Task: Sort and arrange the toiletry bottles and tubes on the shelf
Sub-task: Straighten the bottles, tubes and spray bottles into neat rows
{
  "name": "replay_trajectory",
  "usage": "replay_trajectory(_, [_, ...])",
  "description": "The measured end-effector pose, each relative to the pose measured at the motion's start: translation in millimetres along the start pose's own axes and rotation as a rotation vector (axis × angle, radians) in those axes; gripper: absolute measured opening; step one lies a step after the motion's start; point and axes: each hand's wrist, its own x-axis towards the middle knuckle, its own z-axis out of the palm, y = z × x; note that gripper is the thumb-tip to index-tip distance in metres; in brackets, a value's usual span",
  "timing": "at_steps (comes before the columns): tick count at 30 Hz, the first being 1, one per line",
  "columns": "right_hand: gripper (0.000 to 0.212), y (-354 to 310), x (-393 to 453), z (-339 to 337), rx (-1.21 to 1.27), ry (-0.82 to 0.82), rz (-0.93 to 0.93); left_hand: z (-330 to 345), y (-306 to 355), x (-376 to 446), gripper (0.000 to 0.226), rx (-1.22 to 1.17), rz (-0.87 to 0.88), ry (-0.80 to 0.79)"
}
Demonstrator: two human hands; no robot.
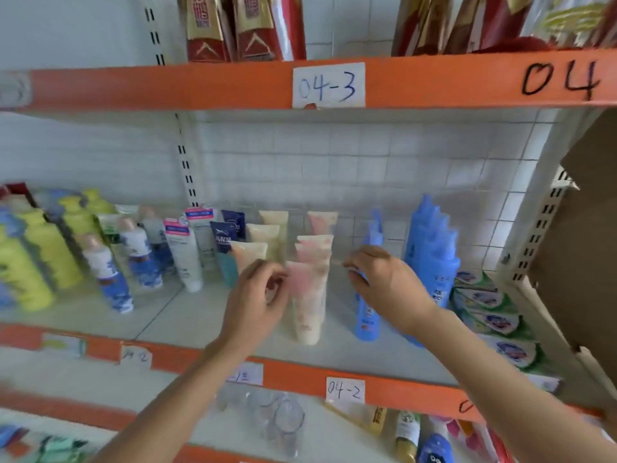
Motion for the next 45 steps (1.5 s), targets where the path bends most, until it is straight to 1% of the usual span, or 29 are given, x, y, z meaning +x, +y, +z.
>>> replay_trajectory(2, [0.023, -5, 38, 1, 0.003, -0.027, -0.003, -17, -14, 31, 0.002, 0.034, 0.018, 0.052])
replay_trajectory(4, [0.026, -2, 78, 9, -0.071, -0.094, 0.014, -28, -28, 64, 0.004, 0.026, -0.016, 0.061])
replay_trajectory(5, [0.027, -1, 96, 14, -0.120, -0.140, 0.030, -31, -34, 80, 0.007, 0.033, -0.051, 0.038])
replay_trajectory(8, [0.029, 5, 135, 29, -0.220, -0.344, 0.070, -31, -55, 122, 0.017, 0.104, -0.196, -0.120])
replay_trajectory(11, [0.033, 0, 148, 35, -0.268, -0.545, 0.043, -24, -71, 151, 0.024, 0.125, -0.215, -0.275])
replay_trajectory(13, [0.029, -4, 152, 42, -0.280, -0.604, 0.025, -19, -78, 164, 0.030, 0.163, -0.210, -0.428])
replay_trajectory(15, [0.023, -6, 157, 47, -0.295, -0.615, 0.050, -12, -86, 171, 0.036, 0.247, -0.183, -0.601])
replay_trajectory(16, [0.025, -5, 162, 50, -0.310, -0.616, 0.063, -8, -90, 172, 0.038, 0.284, -0.165, -0.660])
replay_trajectory(18, [0.026, -4, 167, 53, -0.343, -0.601, 0.096, -2, -98, 172, 0.035, 0.325, -0.127, -0.691])
replay_trajectory(20, [0.024, 1, 169, 57, -0.360, -0.583, 0.127, 2, -106, 172, 0.029, 0.339, -0.078, -0.652])
replay_trajectory(22, [0.031, 5, 171, 61, -0.352, -0.563, 0.161, 4, -111, 172, 0.025, 0.331, -0.036, -0.612])
replay_trajectory(25, [0.034, 4, 172, 62, -0.336, -0.564, 0.217, 4, -114, 172, 0.025, 0.325, 0.004, -0.572])
replay_trajectory(28, [0.024, 2, 171, 57, -0.255, -0.543, 0.224, 5, -116, 171, 0.025, 0.318, 0.022, -0.568])
replay_trajectory(30, [0.029, -2, 167, 46, -0.199, -0.466, 0.241, 4, -117, 171, 0.022, 0.299, 0.030, -0.585])
replay_trajectory(32, [0.027, -6, 161, 34, -0.145, -0.393, 0.221, 0, -117, 171, 0.021, 0.273, 0.033, -0.597])
replay_trajectory(33, [0.028, -8, 157, 27, -0.131, -0.399, 0.192, -4, -115, 171, 0.021, 0.257, 0.032, -0.585])
replay_trajectory(34, [0.030, -12, 151, 20, -0.114, -0.441, 0.170, -8, -112, 170, 0.021, 0.239, 0.038, -0.548])
replay_trajectory(36, [0.036, -23, 136, 14, -0.109, -0.588, 0.152, -18, -103, 163, 0.016, 0.185, 0.093, -0.432])
replay_trajectory(37, [0.038, -26, 129, 16, -0.147, -0.646, 0.135, -22, -99, 159, 0.015, 0.140, 0.125, -0.406])
replay_trajectory(38, [0.035, -28, 123, 19, -0.178, -0.679, 0.116, -26, -96, 153, 0.018, 0.096, 0.133, -0.430])
replay_trajectory(39, [0.026, -27, 121, 25, -0.185, -0.688, 0.110, -30, -94, 146, 0.023, 0.077, 0.111, -0.505])
replay_trajectory(40, [0.012, -26, 119, 30, -0.166, -0.667, 0.105, -32, -93, 140, 0.028, 0.104, 0.071, -0.612])
replay_trajectory(42, [0.015, -22, 120, 37, -0.132, -0.617, 0.152, -32, -93, 130, 0.034, 0.270, 0.029, -0.792])
replay_trajectory(43, [0.014, -21, 121, 39, -0.128, -0.598, 0.178, -32, -94, 126, 0.030, 0.329, 0.028, -0.834])
replay_trajectory(45, [0.021, -14, 123, 45, -0.122, -0.555, 0.199, -30, -95, 122, 0.026, 0.330, 0.010, -0.857])
